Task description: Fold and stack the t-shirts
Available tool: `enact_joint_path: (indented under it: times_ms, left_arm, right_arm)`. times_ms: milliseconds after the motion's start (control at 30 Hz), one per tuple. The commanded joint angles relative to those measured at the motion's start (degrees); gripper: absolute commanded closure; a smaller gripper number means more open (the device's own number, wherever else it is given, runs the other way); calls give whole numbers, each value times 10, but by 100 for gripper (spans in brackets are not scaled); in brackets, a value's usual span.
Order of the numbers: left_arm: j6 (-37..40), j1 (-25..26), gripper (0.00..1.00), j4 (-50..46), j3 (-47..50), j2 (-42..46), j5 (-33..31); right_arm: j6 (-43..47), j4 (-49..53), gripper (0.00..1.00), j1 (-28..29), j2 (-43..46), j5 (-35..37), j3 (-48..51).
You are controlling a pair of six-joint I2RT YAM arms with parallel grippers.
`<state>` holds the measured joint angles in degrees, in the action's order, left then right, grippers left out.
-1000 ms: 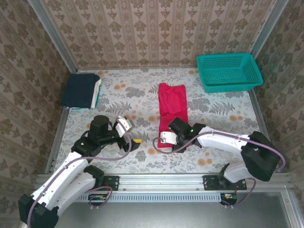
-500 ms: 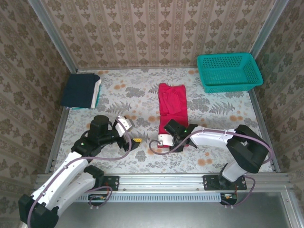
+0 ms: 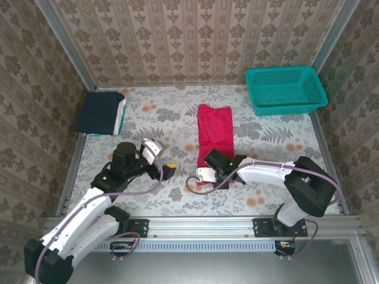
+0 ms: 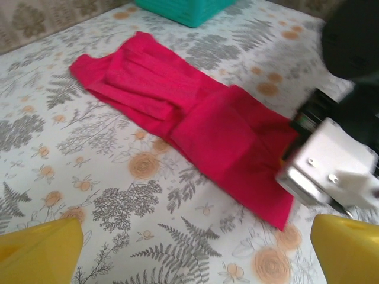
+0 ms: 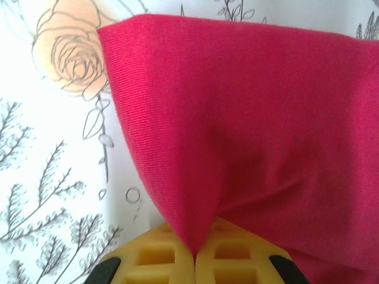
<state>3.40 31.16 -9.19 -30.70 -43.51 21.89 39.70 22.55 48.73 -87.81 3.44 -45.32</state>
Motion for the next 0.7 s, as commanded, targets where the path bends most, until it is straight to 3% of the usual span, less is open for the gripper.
enact_joint_path:
  times_ms: [0,167,267,467,600,667]
  left_arm:
    - [-111,7,0,91,7,-25,-45]
    - [-203,14,0,131,-3,-69,-108]
    - [-301,15,0,115,-28,-122,-159]
    - [-451,24,3,115,-106,-298,-159]
    - [-505,31,16,91,-187,-426,-128]
    - [-528,38,27,108,-212,-475,-113]
  right_arm:
    - [-18,68,100,16,38,-32,5]
    - [-38,121,100,29,74,-43,7]
    - [-48,123,100,30,107,-42,15]
    - [-58,109,100,31,153,-59,29]
    - [-70,112,100,31,181,-75,36]
    - [-74,115,100,31,189,-71,38]
